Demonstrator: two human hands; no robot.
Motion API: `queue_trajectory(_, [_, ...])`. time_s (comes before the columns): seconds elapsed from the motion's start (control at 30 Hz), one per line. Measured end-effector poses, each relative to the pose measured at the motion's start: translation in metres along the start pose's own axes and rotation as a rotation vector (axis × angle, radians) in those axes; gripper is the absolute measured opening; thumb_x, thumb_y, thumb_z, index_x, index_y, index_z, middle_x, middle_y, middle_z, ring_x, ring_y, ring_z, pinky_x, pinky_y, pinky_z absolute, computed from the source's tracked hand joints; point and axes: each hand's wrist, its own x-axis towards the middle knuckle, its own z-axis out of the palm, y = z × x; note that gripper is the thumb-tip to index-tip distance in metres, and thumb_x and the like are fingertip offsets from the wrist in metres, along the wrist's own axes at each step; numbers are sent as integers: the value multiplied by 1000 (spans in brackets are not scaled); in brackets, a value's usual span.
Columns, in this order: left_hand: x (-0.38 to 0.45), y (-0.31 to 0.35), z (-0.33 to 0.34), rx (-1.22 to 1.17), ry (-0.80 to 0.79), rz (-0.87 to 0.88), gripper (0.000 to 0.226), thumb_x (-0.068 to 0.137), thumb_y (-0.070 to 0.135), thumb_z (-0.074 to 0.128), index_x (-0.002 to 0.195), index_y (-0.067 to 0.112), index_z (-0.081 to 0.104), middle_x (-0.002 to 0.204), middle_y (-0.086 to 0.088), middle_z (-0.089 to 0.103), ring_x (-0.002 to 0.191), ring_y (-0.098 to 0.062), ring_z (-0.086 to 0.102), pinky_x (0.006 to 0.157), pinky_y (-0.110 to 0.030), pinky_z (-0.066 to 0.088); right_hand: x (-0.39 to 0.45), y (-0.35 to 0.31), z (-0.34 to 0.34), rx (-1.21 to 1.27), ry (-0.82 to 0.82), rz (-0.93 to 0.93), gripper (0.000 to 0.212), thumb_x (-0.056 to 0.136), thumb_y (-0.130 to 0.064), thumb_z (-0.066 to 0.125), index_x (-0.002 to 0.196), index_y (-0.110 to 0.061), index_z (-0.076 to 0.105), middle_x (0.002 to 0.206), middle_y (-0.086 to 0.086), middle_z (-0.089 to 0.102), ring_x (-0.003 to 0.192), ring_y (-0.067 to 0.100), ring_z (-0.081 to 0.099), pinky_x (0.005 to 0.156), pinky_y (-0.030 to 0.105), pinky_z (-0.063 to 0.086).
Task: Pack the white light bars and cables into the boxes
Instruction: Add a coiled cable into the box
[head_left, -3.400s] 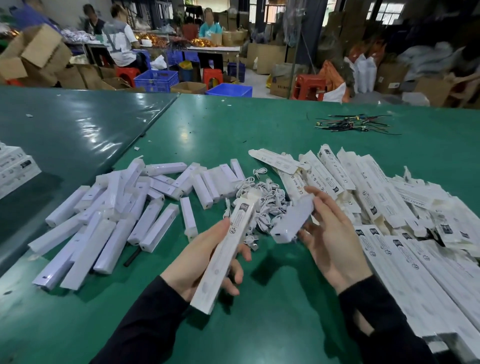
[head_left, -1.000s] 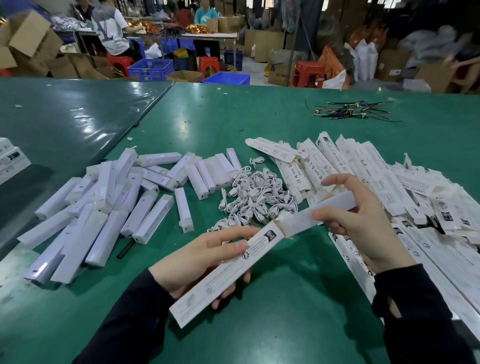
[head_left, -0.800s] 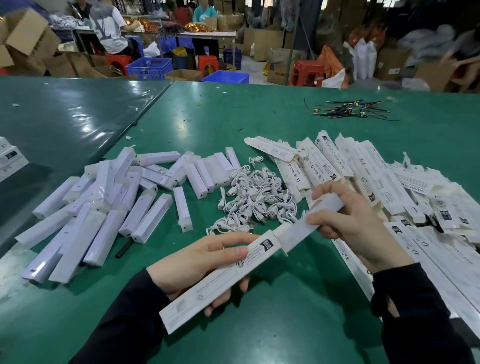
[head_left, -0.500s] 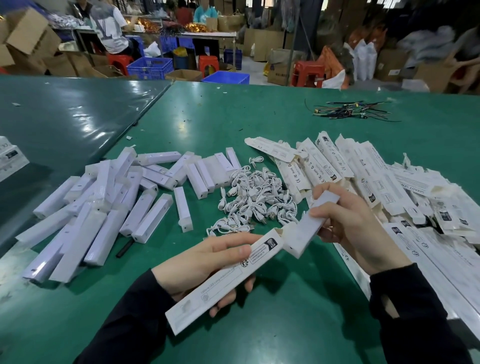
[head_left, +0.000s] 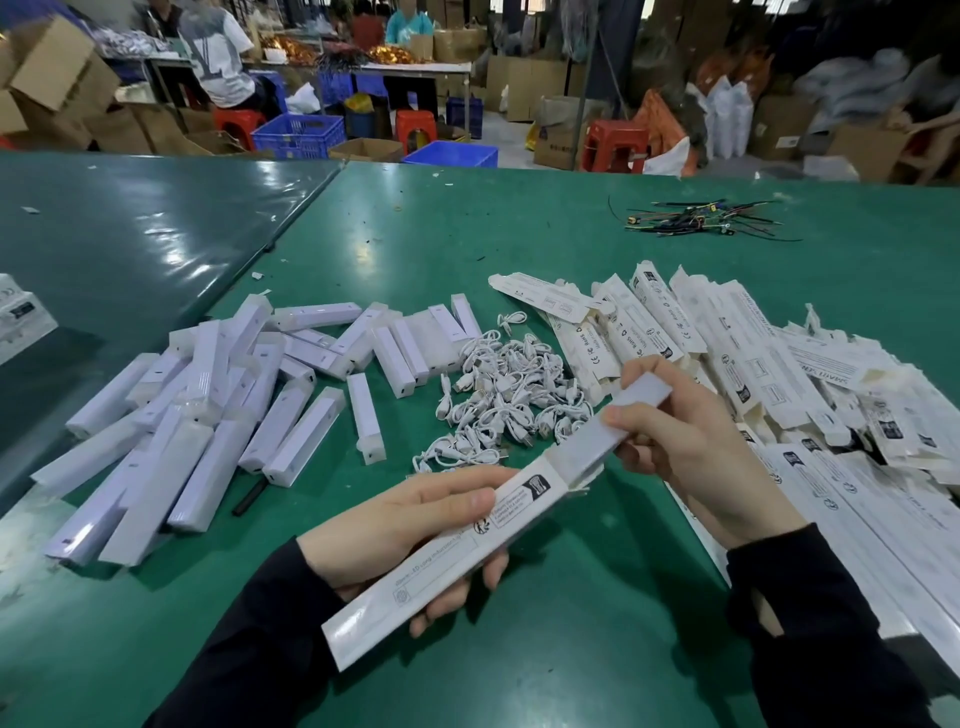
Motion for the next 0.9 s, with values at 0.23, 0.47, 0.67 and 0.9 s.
queue_trajectory(0.23, [3, 0, 2, -8, 106, 78, 42, 90, 38, 61, 131, 27, 59, 76, -17, 57, 39, -18, 51, 35, -22, 46, -2, 7, 17, -299, -134, -144, 13, 86, -29, 63, 99, -31, 64, 71, -13, 58, 63, 4, 52, 63, 14, 43])
queue_trajectory(0.47, [6, 5, 2, -20, 245, 123, 47, 83, 43, 60, 128, 31, 61, 77, -17, 57, 39, -19, 48, 36, -21, 43, 0, 21, 41, -204, 134, -205, 24, 77, -31, 76, 97, -28, 62, 81, -9, 69, 75, 11, 61, 71, 31, 48])
queue_trajectory(0.67, [6, 5, 3, -18, 216, 96, 44, 83, 43, 60, 125, 31, 61, 75, -16, 59, 38, -19, 49, 35, -22, 45, -5, 24, 53, -316, 20, -146, 28, 84, -56, 52, 78, -39, 74, 105, -16, 62, 106, 6, 57, 86, 21, 42])
queue_trajectory(0.9, [10, -1, 8, -28, 133, 92, 32, 93, 39, 56, 122, 27, 62, 77, -16, 59, 40, -17, 52, 36, -22, 46, -1, 20, 41, -191, -48, -79, 46, 91, -54, 43, 100, -21, 73, 104, -10, 73, 103, 0, 62, 88, 11, 42])
